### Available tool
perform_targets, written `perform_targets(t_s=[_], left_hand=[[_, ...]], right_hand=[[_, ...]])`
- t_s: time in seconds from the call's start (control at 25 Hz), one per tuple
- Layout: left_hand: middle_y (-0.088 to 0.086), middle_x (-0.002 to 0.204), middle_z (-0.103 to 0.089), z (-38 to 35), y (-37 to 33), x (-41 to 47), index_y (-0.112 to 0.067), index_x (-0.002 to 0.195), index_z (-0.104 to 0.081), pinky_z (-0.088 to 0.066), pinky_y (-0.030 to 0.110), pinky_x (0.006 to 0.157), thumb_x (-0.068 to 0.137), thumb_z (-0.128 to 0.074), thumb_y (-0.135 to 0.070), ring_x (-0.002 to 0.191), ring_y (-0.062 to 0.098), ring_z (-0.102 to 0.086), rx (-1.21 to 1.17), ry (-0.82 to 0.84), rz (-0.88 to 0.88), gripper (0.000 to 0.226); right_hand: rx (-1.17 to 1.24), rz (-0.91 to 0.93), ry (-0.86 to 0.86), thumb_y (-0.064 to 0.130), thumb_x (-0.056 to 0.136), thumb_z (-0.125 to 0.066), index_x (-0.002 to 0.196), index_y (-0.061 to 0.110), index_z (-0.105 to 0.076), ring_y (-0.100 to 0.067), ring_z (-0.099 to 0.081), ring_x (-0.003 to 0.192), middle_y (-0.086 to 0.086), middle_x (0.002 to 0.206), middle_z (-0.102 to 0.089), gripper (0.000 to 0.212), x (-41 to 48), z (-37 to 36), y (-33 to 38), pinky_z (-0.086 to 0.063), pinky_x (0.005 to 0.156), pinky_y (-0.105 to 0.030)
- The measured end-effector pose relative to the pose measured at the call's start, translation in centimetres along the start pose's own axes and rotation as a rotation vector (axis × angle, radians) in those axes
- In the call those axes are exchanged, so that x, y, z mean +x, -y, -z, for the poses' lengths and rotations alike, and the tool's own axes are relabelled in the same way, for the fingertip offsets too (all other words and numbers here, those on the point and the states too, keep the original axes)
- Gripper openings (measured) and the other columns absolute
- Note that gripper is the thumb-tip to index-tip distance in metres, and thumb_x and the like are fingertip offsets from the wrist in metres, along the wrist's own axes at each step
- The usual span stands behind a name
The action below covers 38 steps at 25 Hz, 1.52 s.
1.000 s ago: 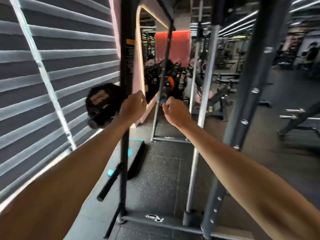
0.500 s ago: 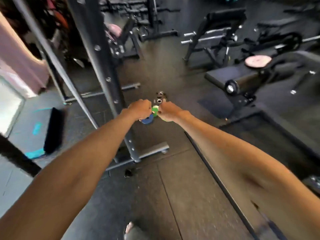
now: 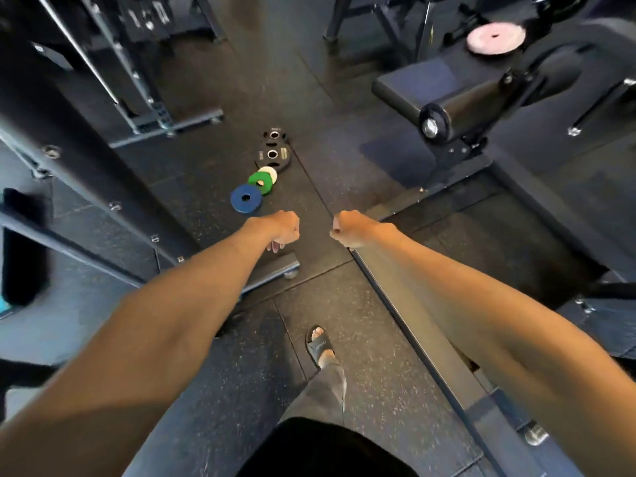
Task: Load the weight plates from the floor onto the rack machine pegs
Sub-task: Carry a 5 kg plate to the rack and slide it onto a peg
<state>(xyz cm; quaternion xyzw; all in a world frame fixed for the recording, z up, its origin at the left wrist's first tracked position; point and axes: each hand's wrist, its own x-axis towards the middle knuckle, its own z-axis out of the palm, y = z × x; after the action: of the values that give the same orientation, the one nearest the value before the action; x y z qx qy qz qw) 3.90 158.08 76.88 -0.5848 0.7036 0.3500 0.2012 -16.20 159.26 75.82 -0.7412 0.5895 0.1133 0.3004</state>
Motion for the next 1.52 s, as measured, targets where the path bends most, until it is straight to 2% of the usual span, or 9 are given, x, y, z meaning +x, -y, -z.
perform_targets(t_s=[0.16, 0.36, 0.56, 0.76, 0.92, 1.04, 1.2, 1.36, 1.52], left_hand=[[0.020, 0.091, -0.071, 4.9, -0.4, 8.0, 0.000, 0.108, -0.060, -0.062, 0.046, 0.071, 0.097, -0.040, -0.016, 0.078, 0.033, -0.073, -0.049, 0.007, -0.004, 0.028], [0.022, 0.099, -0.068, 11.5, -0.2, 15.7, -0.003, 0.111, -0.057, -0.061, 0.049, 0.074, 0.098, -0.038, -0.016, 0.082, 0.034, -0.072, -0.118, 0.011, 0.006, 0.026], [0.024, 0.095, -0.070, 17.8, 2.5, 25.2, 0.003, 0.107, -0.060, -0.062, 0.048, 0.072, 0.098, -0.039, -0.015, 0.081, 0.036, -0.073, -0.159, 0.053, 0.078, 0.029], [0.023, 0.099, -0.068, 25.3, 4.8, 34.1, -0.001, 0.110, -0.058, -0.060, 0.050, 0.075, 0.096, -0.039, -0.015, 0.083, 0.037, -0.071, -0.282, 0.029, 0.184, 0.027], [0.016, 0.101, -0.068, 30.3, 6.3, 40.4, -0.009, 0.109, -0.058, -0.057, 0.044, 0.080, 0.095, -0.039, -0.017, 0.089, 0.035, -0.069, -0.384, -0.037, 0.246, 0.025], [0.015, 0.103, -0.068, 32.7, 8.3, 45.0, -0.010, 0.109, -0.059, -0.057, 0.043, 0.081, 0.094, -0.041, -0.018, 0.092, 0.034, -0.068, -0.431, -0.023, 0.271, 0.024], [0.021, 0.121, -0.064, 37.1, 12.3, 52.1, 0.000, 0.118, -0.060, -0.051, 0.040, 0.089, 0.097, -0.043, -0.013, 0.111, 0.037, -0.061, -0.539, -0.021, 0.311, 0.030], [0.029, 0.102, -0.070, 43.1, 16.5, 57.9, 0.007, 0.111, -0.062, -0.056, 0.039, 0.070, 0.096, -0.038, -0.008, 0.091, 0.039, -0.070, -0.690, -0.026, 0.339, 0.032], [0.027, 0.103, -0.070, 47.3, 19.3, 62.1, 0.006, 0.111, -0.061, -0.058, 0.042, 0.076, 0.097, -0.039, -0.007, 0.091, 0.036, -0.071, -0.836, -0.085, 0.411, 0.029]], right_hand=[[-0.030, -0.021, 0.073, 0.030, 0.103, -0.043, 0.074, 0.012, -0.048, -0.030, -0.063, 0.077, -0.008, 0.076, -0.059, 0.034, 7.8, 4.0, -2.8, -0.046, 0.067, -0.034], [0.006, -0.011, 0.079, 0.028, 0.101, -0.043, 0.063, 0.015, -0.046, -0.029, -0.060, 0.071, -0.004, 0.067, -0.053, 0.041, 18.0, 8.8, -3.3, -0.048, 0.067, -0.036], [0.024, 0.027, 0.127, 0.028, 0.101, -0.043, 0.068, 0.012, -0.053, -0.030, -0.061, 0.075, -0.006, 0.072, -0.057, 0.038, 29.7, 13.0, -5.1, -0.049, 0.068, -0.036], [0.014, 0.082, 0.195, 0.027, 0.100, -0.043, 0.065, 0.017, -0.043, -0.032, -0.060, 0.076, -0.005, 0.071, -0.052, 0.036, 40.8, 18.7, -6.3, -0.046, 0.067, -0.036], [0.025, 0.085, 0.250, 0.021, 0.099, -0.045, 0.087, 0.010, -0.058, -0.038, -0.065, 0.094, -0.017, 0.093, -0.064, 0.021, 48.6, 22.8, -6.3, -0.049, 0.073, -0.041], [-0.020, 0.096, 0.295, 0.018, 0.096, -0.046, 0.106, 0.003, -0.063, -0.038, -0.063, 0.102, -0.022, 0.109, -0.065, 0.024, 54.7, 24.9, -5.6, -0.046, 0.074, -0.038], [-0.064, 0.109, 0.339, 0.025, 0.099, -0.046, 0.105, 0.005, -0.063, -0.038, -0.064, 0.104, -0.017, 0.103, -0.064, 0.027, 64.2, 27.9, -4.2, -0.049, 0.078, -0.038], [-0.095, 0.089, 0.345, 0.024, 0.102, -0.044, 0.108, 0.004, -0.061, -0.034, -0.064, 0.103, -0.018, 0.108, -0.065, 0.026, 73.0, 32.7, -1.4, -0.049, 0.080, -0.039], [-0.113, 0.174, 0.358, 0.020, 0.100, -0.045, 0.106, 0.008, -0.062, -0.031, -0.063, 0.099, -0.016, 0.108, -0.066, 0.022, 80.5, 35.9, 1.4, -0.049, 0.079, -0.038]])
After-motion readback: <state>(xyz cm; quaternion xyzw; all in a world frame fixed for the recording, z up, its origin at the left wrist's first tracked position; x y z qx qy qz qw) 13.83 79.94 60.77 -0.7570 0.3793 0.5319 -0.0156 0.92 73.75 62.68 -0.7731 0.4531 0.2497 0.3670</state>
